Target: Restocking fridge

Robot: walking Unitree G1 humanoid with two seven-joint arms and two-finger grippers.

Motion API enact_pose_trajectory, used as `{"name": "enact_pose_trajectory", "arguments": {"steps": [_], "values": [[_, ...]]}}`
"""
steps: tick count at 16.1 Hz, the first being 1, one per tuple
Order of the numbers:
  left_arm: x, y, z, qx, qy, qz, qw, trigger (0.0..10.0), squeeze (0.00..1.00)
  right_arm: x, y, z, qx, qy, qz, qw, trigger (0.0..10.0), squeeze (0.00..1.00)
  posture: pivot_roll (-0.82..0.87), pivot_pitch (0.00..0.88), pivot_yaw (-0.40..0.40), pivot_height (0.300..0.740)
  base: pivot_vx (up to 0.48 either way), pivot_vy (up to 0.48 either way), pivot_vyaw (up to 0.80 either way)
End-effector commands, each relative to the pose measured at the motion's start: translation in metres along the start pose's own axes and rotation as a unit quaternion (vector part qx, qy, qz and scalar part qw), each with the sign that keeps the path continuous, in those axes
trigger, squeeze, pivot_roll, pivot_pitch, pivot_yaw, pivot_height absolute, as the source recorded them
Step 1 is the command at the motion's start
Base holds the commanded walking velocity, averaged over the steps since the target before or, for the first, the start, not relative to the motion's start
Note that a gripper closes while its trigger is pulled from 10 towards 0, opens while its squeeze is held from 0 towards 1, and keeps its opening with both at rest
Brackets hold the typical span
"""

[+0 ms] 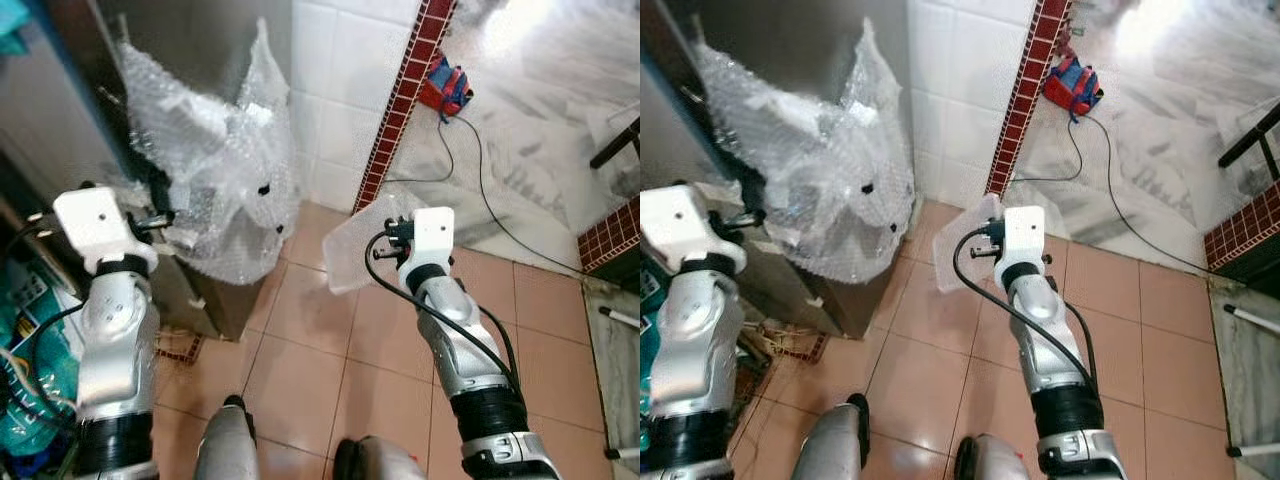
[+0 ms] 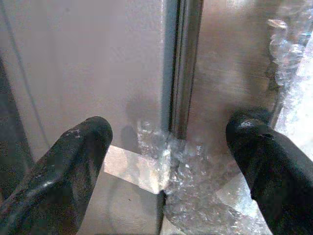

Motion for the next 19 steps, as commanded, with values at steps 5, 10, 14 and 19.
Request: {"name": "enact_pose_trajectory", "arguments": {"steps": [5, 10, 14, 19], "values": [[-0.025, 0.002, -0.008, 0.021, 0.018, -0.063, 0.998, 10.0, 0.00, -0.009, 0.002, -0.001, 0.002, 0.003, -0.018, 1.000, 10.0, 0.00, 0.10, 0.169, -0.086, 0.740, 0.000, 0.000, 0.00], [-0.033, 0.008, -0.018, 0.048, 0.032, -0.094, 0.994, 10.0, 0.00, -0.003, 0.000, -0.001, 0.001, 0.002, -0.013, 1.000, 10.0, 0.00, 0.11, 0.168, -0.090, 0.740, 0.000, 0.000, 0.00], [-0.074, 0.025, -0.037, 0.101, 0.046, -0.200, 0.974, 10.0, 0.00, -0.007, 0.000, -0.001, 0.002, 0.005, -0.019, 1.000, 10.0, 0.00, 0.10, 0.165, -0.088, 0.740, 0.000, 0.000, 0.00], [-0.093, 0.031, -0.042, 0.113, 0.041, -0.246, 0.962, 10.0, 0.00, -0.033, 0.006, -0.005, 0.013, 0.005, -0.103, 0.995, 10.0, 0.00, 0.10, 0.160, -0.082, 0.740, 0.000, 0.000, 0.00]]}}
Point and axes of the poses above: a point about 5 cm out from each wrist's last joint towards the gripper, its own y axis pointing back from the gripper into the wrist, its own z axis along the axis of the wrist's last joint, x = y × z, the point moved 2 cm from there along -y, pointing out of the wrist towards the gripper, and after that the axes turned 6 degrees about y, right-handed, at the moved point
